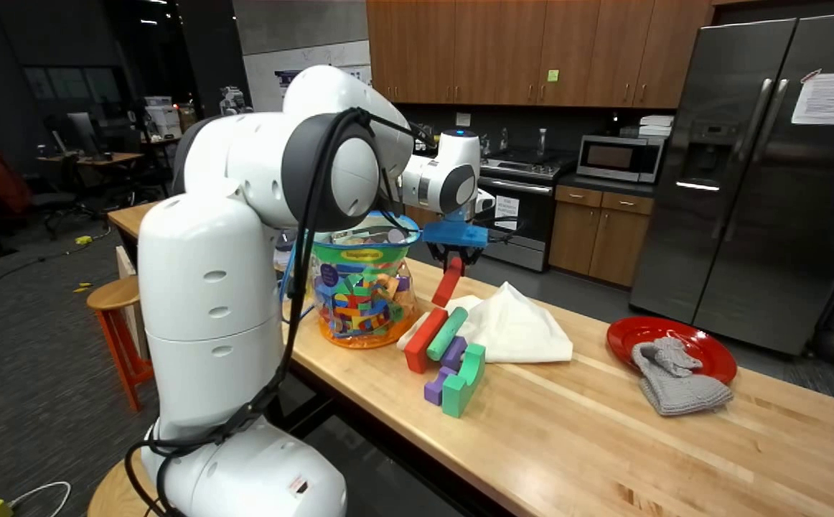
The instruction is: Remove one orange block from the toy bag
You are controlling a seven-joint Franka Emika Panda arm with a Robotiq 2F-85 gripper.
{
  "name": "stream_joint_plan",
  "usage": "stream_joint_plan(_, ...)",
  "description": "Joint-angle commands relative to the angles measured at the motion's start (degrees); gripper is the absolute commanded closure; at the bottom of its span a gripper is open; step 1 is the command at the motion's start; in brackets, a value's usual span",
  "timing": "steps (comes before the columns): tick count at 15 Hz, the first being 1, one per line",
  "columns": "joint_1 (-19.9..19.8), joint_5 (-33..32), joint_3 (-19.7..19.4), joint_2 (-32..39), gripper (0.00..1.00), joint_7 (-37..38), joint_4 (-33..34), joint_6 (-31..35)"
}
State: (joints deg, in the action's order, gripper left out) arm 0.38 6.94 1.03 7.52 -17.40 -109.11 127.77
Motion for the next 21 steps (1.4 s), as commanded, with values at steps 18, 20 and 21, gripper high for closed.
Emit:
stream_joint_plan(18, -1.2, 7.5, 0.3, 0.5, 0.32, 3.5, 0.8, -0.4)
stream_joint_plan(20, -1.2, 7.5, 0.3, 0.5, 0.32, 3.5, 0.8, -0.4)
stream_joint_plan(21, -1.2, 7.5, 0.3, 0.5, 0.32, 3.5, 0.8, -0.4)
